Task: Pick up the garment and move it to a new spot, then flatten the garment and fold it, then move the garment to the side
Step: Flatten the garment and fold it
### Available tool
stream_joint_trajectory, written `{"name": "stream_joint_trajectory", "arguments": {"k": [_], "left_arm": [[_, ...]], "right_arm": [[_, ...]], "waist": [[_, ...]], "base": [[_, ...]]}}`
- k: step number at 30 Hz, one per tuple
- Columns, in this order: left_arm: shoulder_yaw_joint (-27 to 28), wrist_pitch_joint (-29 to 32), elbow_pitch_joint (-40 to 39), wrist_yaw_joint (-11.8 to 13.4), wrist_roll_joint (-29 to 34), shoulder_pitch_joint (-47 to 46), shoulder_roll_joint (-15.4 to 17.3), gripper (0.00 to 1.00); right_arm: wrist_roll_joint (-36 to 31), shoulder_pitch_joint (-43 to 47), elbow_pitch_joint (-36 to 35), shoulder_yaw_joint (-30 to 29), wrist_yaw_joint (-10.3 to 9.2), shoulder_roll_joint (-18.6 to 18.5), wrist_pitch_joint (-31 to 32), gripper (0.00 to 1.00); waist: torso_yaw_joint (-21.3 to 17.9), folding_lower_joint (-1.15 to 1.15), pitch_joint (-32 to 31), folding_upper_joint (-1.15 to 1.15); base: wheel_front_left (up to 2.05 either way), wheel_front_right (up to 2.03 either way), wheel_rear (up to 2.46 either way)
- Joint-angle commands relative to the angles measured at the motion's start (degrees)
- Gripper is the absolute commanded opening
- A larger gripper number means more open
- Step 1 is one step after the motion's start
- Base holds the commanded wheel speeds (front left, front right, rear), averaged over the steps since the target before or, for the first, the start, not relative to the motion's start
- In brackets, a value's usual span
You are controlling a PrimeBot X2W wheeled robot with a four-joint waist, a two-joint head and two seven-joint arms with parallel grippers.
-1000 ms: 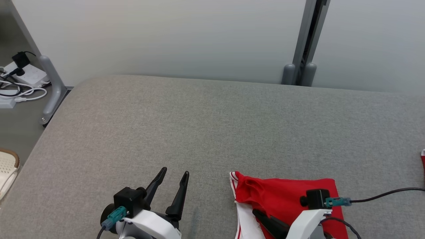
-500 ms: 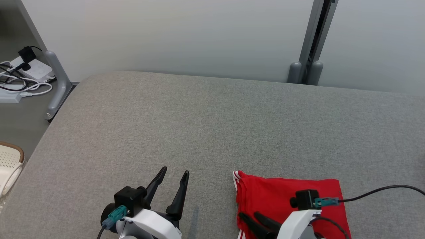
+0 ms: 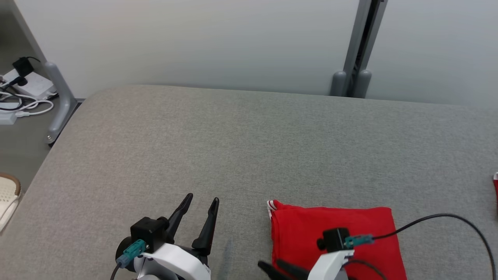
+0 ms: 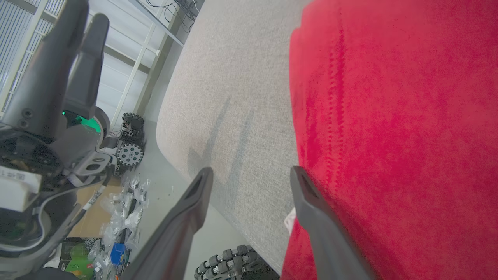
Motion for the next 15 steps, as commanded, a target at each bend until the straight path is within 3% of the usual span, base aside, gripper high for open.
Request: {"name": "stream_joint_trajectory", "arguments": {"k": [1, 7, 12, 15], "left_arm": [[0.5, -0.2, -0.3, -0.2, 0.3, -0.6, 0.2, 1.0], [1.4, -0.2, -1.3, -0.2, 0.5, 0.1, 0.2, 1.0], [2.6, -0.2, -2.8, 0.2, 0.2, 0.5, 0.2, 1.0], [3.2, -0.2, -3.6, 0.7, 0.2, 0.7, 0.2, 1.0]], "right_arm": [[0.5, -1.5, -0.9, -0.6, 0.0, -0.5, -1.2, 1.0], [-2.8, -4.6, -3.6, -2.5, 0.0, -4.9, -8.3, 1.0], [-11.7, -7.3, -3.0, -4.4, 0.0, -10.9, -16.6, 1.0], [-17.4, -8.5, -2.2, -6.0, 0.0, -13.4, -18.2, 1.0]], "waist": [[-0.8, 0.0, -0.2, 0.0], [-4.1, 0.0, -1.2, 0.0], [-6.7, 0.0, -1.9, 0.0], [-7.7, 0.0, -2.1, 0.0]], "base": [[0.0, 0.0, 0.0], [0.0, 0.0, 0.0], [0.0, 0.0, 0.0], [0.0, 0.0, 0.0]]}}
